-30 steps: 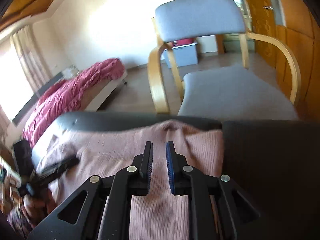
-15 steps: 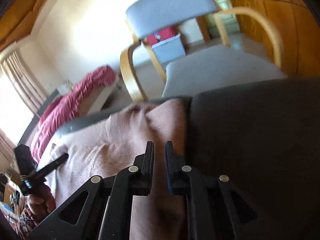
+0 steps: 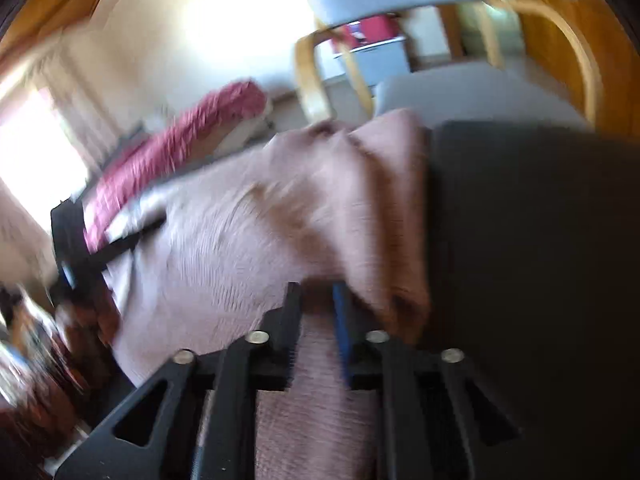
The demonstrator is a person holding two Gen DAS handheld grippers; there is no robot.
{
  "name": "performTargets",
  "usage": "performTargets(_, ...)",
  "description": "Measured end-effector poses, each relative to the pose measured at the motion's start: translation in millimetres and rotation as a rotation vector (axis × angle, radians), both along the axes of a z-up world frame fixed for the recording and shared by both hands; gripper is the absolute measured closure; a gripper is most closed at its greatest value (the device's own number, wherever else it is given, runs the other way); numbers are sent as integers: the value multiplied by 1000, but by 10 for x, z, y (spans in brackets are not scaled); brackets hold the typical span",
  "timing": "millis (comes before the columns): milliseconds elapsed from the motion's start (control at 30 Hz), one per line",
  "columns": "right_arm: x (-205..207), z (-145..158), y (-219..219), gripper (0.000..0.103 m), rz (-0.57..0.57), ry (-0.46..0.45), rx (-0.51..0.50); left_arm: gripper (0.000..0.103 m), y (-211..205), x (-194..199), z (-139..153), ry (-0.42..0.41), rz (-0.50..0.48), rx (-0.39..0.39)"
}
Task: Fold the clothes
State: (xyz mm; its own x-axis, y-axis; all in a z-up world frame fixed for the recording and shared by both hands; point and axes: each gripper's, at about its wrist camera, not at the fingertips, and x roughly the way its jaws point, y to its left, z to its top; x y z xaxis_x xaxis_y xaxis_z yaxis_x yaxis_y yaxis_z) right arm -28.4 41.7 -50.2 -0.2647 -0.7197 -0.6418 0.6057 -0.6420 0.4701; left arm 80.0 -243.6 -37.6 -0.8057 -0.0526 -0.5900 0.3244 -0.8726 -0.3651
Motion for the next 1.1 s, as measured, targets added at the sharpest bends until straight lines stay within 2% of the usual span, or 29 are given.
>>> performTargets(67, -3, 25, 51, 91, -26, -12, -9, 78, -1, 40, 28, 11, 20, -10)
performTargets(100, 45, 78, 20, 87, -20, 11, 4, 78, -10, 90, 56, 20, 44, -8)
performTargets(200, 245, 322, -210, 87, 61, 136, 41, 78, -55, 260, 116, 53, 84, 29)
performTargets(300, 352, 466, -542, 87, 126, 210, 69, 78, -118, 415, 54, -12, 129, 48)
performTargets(433, 438, 451, -1165, 87, 237, 265, 91, 78, -161, 658, 24, -31, 171, 36)
performTargets(500, 472, 413, -1463, 87, 295, 286, 100, 78, -267, 755, -52, -12, 171, 112)
performTargets(567, 400, 258, -1672, 87, 296, 265, 133, 78, -448, 894, -160, 50, 168, 242)
performTargets(600, 338, 175, -1710, 87, 273, 252, 141, 78, -533, 971, -216, 65, 198, 289)
performTargets(633, 263, 120, -1694, 87, 247, 223, 126, 85, -625, 1058, -276, 74, 237, 335)
performTargets(667, 185, 85, -1655, 87, 225, 182, 97, 89, -683, 1116, -317, 89, 245, 373)
performTargets(733, 63, 25, -1616, 87, 151, 134, 81, 89, -753, 1199, -360, 111, 238, 417)
performTargets(867, -48, -33, -1498, 86, 142, 63, 6, 88, -707, 1253, -300, 57, 265, 347)
performTargets(900, -48, -34, -1493, 86, 144, 62, 2, 87, -684, 1254, -259, 43, 272, 317)
performTargets(967, -32, -32, -1499, 83, 151, 68, 2, 78, -606, 1227, -93, 41, 262, 198)
performTargets(1100, -28, -30, -1466, 83, 154, 67, -3, 78, -769, 1078, -62, -31, 308, 93)
